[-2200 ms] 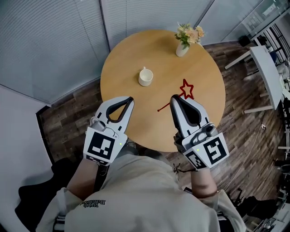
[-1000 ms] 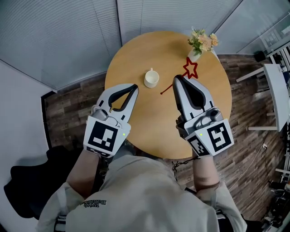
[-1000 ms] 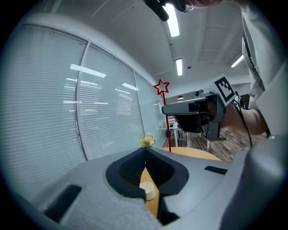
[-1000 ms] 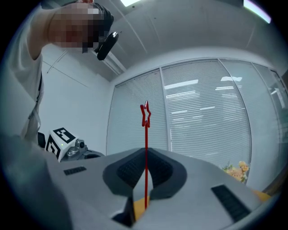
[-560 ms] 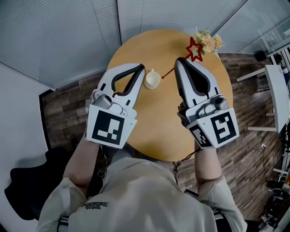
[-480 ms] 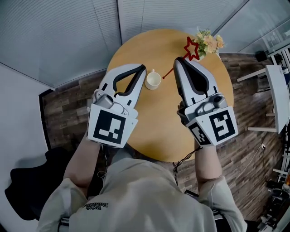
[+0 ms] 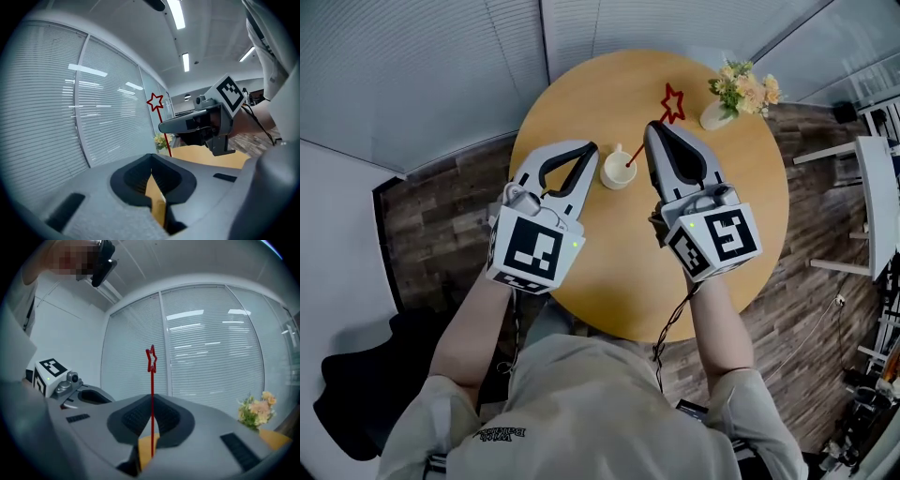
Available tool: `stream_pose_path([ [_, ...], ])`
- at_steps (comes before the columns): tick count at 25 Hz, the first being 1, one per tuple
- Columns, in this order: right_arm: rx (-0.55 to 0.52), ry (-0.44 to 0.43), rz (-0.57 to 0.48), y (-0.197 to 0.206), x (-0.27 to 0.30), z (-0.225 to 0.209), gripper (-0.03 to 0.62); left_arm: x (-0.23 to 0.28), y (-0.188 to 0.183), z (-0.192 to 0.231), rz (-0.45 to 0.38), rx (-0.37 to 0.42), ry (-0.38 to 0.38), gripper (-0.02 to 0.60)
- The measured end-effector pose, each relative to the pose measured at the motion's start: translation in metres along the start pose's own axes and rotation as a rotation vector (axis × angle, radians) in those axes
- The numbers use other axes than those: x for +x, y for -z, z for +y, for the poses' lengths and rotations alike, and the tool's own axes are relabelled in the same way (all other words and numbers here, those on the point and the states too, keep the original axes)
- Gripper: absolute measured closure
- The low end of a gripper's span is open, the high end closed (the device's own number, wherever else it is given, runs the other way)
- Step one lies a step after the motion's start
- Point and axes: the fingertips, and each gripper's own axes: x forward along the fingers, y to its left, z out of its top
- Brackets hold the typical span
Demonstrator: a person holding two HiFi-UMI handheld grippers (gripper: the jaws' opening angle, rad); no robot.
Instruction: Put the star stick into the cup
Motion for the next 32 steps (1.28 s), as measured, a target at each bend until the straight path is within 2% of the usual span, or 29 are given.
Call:
stream_pose_path([
  [6,0.044,0.046,0.085,0.065,0.024,-0.018,0.563,0.024,0.037,-0.006,0.061,-0.012,0.035,0.56],
  [15,0.114,0.16,0.193,0.158,0.038,-0.056,0.563,0.058,0.11,-0.02,0.178,-0.116,0.094,0.56],
  [22,0.133,0.168,0.307,0.218,0.043,-0.057,0.563,0.063,0.151,-0.037,0.25,-0.159,0.129,0.56],
  [27,0.132,0.134,0.363,0.239,0.042,-0.05,0.563,0.059,0.158,-0.048,0.258,-0.187,0.144,0.56],
  [32,0.113,0.144,0.341,0.237,0.041,-0.046,0.56,0.054,0.157,-0.054,0.253,-0.193,0.153,0.56],
])
